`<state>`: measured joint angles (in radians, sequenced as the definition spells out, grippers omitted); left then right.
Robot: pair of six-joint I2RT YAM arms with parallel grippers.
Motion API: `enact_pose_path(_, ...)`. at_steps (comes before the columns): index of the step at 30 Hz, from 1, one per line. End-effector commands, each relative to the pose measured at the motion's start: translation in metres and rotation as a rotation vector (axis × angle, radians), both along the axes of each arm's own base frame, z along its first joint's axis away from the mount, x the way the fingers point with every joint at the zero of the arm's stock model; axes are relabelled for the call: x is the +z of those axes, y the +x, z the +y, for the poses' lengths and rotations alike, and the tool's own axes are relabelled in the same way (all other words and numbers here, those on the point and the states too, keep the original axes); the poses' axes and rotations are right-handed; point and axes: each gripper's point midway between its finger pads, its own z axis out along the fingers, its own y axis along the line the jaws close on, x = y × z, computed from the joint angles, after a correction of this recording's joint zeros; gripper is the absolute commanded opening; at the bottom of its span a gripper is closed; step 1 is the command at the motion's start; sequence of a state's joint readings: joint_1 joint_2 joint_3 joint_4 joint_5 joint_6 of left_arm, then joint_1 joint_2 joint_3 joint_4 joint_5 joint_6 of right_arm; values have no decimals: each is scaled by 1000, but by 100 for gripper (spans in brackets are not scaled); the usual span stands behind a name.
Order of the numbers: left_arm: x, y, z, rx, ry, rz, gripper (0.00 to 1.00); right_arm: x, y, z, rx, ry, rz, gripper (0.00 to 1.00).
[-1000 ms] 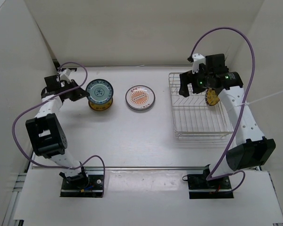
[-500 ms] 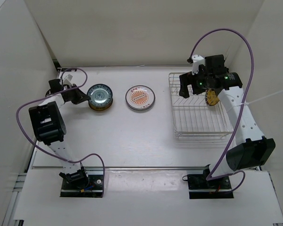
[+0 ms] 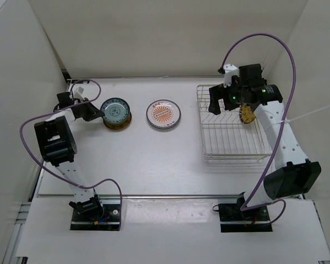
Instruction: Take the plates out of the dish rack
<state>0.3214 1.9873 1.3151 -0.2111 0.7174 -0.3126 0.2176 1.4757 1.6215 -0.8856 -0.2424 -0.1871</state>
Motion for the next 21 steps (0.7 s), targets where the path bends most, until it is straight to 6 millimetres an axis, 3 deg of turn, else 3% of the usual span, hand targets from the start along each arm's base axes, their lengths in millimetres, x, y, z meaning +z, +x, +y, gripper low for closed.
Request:
enact_pose_path(1, 3, 1, 3, 1, 12, -19, 11, 12, 1, 3, 16, 18, -47, 99)
enact_pose_path(5, -11, 0, 2, 1, 2, 12, 12, 12, -2, 4, 23, 25, -46, 99)
enact_pose_path(7, -11, 0, 2, 1, 2, 12, 22, 12, -5, 3, 23, 25, -46, 99)
enact_pose_path(11, -12, 0, 5, 11, 13, 16, 32, 12, -5, 5, 29, 31, -44, 99)
enact_pose_path(15, -19, -3, 3, 11, 7, 33, 32, 12, -8, 4, 29, 31, -44, 99)
enact_pose_path(17, -17, -5, 3, 5, 13, 33, 32, 12, -8, 4, 29, 31, -44, 99)
enact_pose_path(21, 14, -4, -5, -29, 97, 6, 39, 9, -6, 3, 29, 19, -50, 99)
